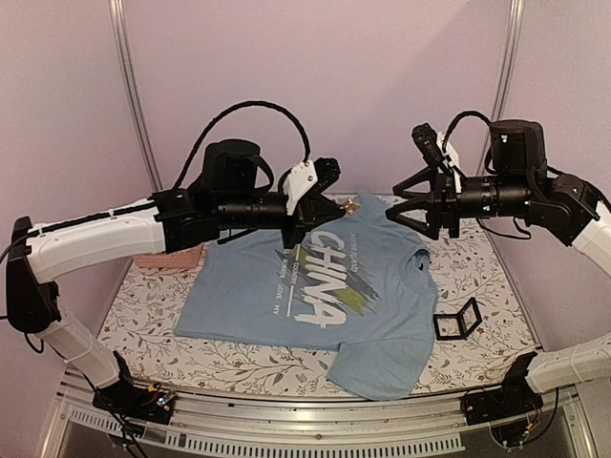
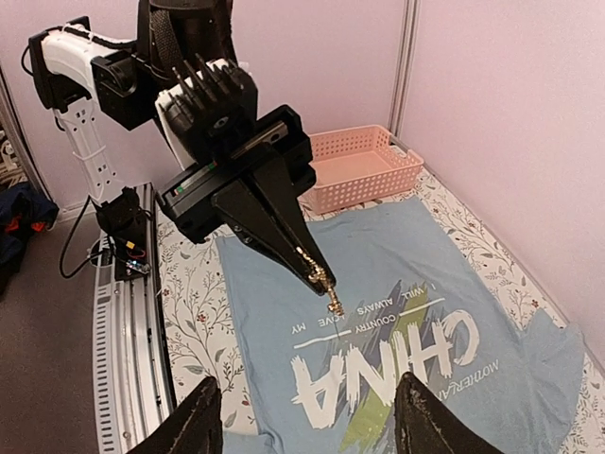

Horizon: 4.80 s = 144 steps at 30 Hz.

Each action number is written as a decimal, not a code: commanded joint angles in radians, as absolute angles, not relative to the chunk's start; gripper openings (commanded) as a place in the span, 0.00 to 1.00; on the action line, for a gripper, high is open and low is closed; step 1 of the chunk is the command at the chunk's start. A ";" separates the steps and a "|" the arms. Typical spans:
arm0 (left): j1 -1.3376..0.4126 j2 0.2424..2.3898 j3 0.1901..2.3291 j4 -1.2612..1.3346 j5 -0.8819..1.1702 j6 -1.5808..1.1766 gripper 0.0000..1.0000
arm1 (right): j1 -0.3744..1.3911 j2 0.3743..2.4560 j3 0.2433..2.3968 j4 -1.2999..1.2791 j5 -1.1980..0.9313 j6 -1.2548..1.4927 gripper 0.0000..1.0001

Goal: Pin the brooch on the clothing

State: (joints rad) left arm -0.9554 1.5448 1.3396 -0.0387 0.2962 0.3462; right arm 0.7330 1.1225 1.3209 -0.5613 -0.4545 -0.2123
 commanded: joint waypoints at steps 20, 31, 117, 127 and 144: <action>-0.962 1.584 1.432 -0.185 0.416 0.329 0.00 | 0.740 1.323 1.382 -0.472 -0.649 -0.236 0.29; -0.960 1.584 1.436 -0.183 0.416 0.327 0.00 | 0.740 1.324 1.370 -0.523 -0.636 -0.256 0.29; -1.013 2.355 1.519 0.055 0.130 0.190 0.13 | 0.332 1.573 0.621 0.256 -0.662 0.446 0.00; -1.012 2.251 1.502 0.076 0.213 0.158 0.00 | 0.333 1.617 0.583 0.352 -0.709 0.506 0.00; -0.999 2.254 1.504 0.078 0.241 0.178 0.15 | 0.333 1.717 0.649 0.441 -0.759 0.564 0.00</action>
State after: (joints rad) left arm -1.0050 2.2536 1.4933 0.0830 0.2180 0.1654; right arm 0.3336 1.7054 0.6132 0.3939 -0.7391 0.5415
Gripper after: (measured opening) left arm 0.095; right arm 0.006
